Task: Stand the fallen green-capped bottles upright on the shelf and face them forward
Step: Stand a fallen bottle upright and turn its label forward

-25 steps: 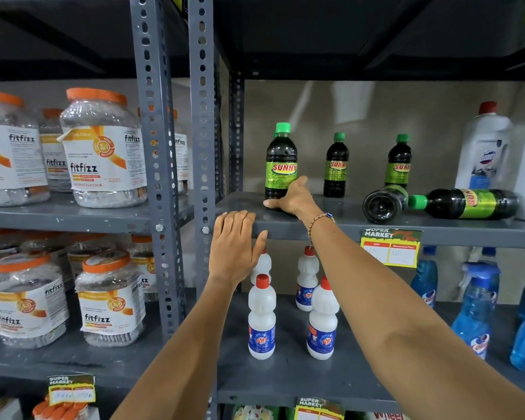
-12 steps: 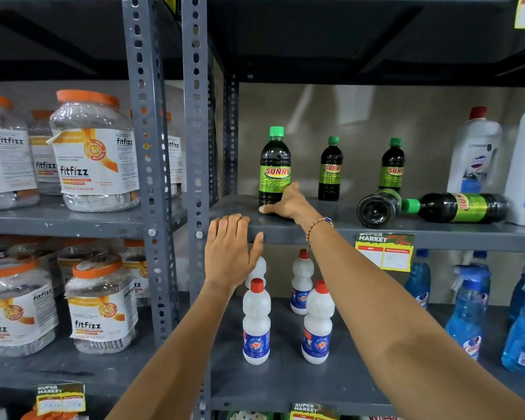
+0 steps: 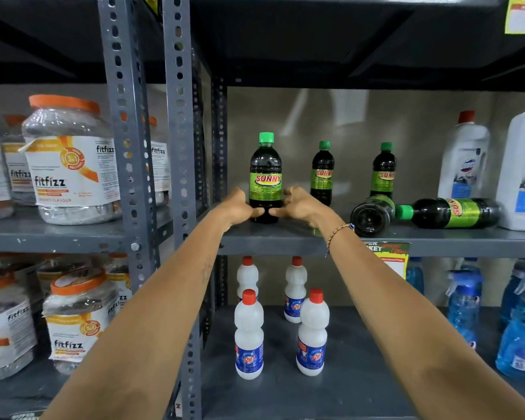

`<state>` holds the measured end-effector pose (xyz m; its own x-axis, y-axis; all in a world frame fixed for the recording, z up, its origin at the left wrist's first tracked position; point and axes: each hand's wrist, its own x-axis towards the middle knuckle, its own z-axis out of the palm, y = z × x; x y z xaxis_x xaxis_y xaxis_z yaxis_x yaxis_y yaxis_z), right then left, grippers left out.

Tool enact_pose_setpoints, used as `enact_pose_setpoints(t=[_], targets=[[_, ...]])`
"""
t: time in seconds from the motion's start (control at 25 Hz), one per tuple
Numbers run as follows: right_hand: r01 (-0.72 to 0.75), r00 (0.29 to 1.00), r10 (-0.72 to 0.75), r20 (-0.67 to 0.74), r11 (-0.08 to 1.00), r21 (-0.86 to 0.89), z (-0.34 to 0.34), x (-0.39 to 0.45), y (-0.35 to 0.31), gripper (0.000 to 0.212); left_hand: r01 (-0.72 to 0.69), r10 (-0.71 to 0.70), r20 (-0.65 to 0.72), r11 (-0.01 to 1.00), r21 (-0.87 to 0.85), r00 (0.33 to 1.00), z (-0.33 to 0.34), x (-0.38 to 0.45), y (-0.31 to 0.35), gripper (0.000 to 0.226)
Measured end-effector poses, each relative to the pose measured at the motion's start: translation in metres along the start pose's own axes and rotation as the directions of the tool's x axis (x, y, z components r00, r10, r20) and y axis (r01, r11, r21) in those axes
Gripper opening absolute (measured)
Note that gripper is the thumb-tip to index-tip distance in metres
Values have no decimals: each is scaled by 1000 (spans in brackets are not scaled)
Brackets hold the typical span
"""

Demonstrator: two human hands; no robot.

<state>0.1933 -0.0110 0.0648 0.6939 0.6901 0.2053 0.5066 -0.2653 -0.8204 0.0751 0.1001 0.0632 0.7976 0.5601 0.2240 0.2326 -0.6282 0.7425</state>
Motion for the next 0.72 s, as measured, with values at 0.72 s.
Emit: enact_pose_setpoints(t=[0.72], targets=[[91,992,-90,-86,996,7,0,-46,2,61,-163,146,-273,986,-40,951,-2,-59,2,41]])
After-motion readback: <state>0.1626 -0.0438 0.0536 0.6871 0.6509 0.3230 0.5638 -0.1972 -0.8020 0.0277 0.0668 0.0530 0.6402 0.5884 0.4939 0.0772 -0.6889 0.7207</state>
